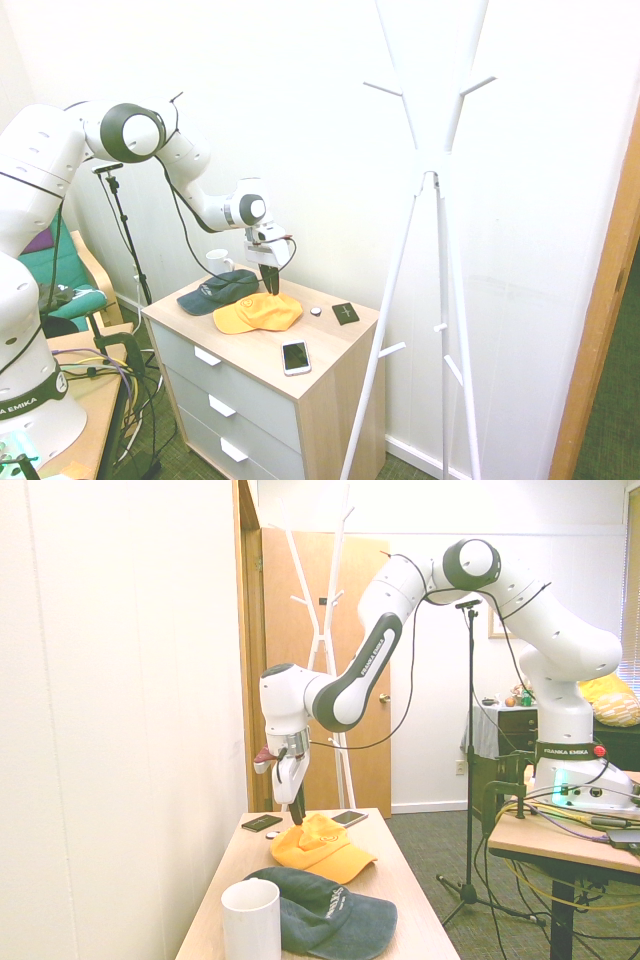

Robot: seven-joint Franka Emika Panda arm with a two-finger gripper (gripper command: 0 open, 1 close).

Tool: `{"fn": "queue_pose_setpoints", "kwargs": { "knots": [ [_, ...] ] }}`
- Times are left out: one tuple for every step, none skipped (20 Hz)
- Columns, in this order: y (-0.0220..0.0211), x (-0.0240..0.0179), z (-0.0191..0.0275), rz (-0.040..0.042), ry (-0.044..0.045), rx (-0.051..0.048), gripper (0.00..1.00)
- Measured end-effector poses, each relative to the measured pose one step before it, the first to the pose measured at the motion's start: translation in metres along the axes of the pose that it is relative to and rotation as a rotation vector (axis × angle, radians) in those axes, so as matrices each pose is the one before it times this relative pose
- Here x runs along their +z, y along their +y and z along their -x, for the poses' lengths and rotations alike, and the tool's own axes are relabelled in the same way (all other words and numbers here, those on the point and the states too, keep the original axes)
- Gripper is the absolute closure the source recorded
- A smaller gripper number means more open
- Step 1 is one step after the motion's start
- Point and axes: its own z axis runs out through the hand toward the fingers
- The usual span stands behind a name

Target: Hang the cap

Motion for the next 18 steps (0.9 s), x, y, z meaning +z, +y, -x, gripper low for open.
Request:
{"fn": "queue_pose_setpoints", "kwargs": {
  "knots": [
    [0.00017,-0.00003,0.00130,0.00057,-0.00077,-0.00059,0.00],
    [0.00027,0.00022,0.00230,0.00087,-0.00076,-0.00126,0.00],
    [0.00002,0.00062,0.00277,0.00040,-0.00067,-0.00200,0.00],
    [-0.00026,0.00093,0.00313,0.00005,-0.00067,-0.00288,0.00],
    [-0.00017,0.00081,0.00226,-0.00071,-0.00042,-0.00250,0.00],
    [-0.00044,0.00032,0.00183,-0.00180,0.00013,-0.00282,0.00],
    [-0.00069,-0.00006,0.00136,-0.00411,0.00101,-0.00238,0.00],
    [-0.00011,0.00024,0.00057,-0.00183,0.00148,-0.00151,0.00],
    [0.00022,0.00034,-0.00029,-0.00214,0.00142,0.00019,0.00],
    [0.00028,0.00014,-0.00101,-0.00272,0.00161,0.00140,0.00],
    [0.00047,0.00011,-0.00156,-0.00205,0.00193,0.00216,0.00],
    [0.00064,0.00017,-0.00196,-0.00203,0.00230,0.00192,0.00],
    [0.00073,0.00029,-0.00168,-0.00027,0.00170,0.00144,0.00],
    [0.00082,0.00039,-0.00165,0.00059,0.00127,0.00132,0.00],
    [0.00080,0.00039,-0.00147,0.00095,0.00094,0.00031,0.00],
    [0.00067,0.00028,-0.00132,0.00078,0.00085,-0.00051,0.00],
    [0.00042,0.00011,-0.00100,0.00033,0.00060,-0.00152,0.00],
    [0.00008,0.00001,-0.00032,-0.00009,0.00013,-0.00241,1.00]
  ]
}}
